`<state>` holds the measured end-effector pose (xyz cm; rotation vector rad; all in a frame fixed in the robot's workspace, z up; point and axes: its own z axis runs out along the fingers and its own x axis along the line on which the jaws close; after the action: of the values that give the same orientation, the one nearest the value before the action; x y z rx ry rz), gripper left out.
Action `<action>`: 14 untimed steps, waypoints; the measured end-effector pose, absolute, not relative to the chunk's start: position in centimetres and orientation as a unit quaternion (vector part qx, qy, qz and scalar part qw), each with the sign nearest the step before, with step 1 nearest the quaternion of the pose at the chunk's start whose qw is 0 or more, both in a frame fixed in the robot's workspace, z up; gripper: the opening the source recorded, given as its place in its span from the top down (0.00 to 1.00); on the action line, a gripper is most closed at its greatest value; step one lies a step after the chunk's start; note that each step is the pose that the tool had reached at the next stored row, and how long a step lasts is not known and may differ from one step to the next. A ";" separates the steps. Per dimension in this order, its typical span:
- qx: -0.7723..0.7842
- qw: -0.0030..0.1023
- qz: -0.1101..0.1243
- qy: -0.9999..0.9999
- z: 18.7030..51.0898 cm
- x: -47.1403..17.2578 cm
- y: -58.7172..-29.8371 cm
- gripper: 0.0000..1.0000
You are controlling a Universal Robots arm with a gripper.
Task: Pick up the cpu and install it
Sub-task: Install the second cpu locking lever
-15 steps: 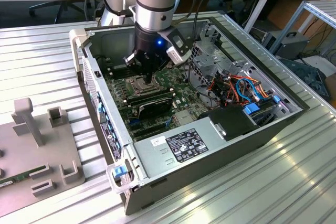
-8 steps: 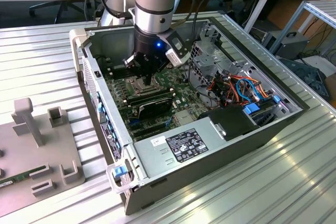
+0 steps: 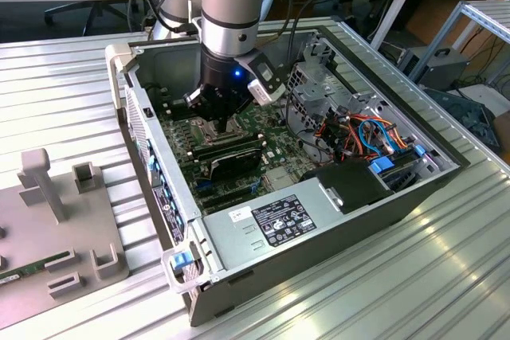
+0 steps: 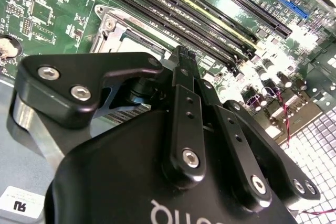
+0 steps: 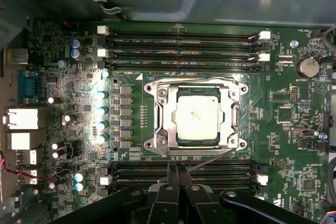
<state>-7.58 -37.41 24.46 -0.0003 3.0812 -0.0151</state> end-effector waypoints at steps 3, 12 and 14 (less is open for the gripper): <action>0.000 0.030 -0.005 1.000 24.5 -7.6 -37.4 0.89; 0.000 0.030 -0.005 1.000 24.5 -7.6 -37.4 0.89; 0.000 0.030 -0.005 1.000 24.5 -7.6 -37.4 0.89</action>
<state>-7.60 -37.41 24.46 -0.0003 3.0812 -0.0151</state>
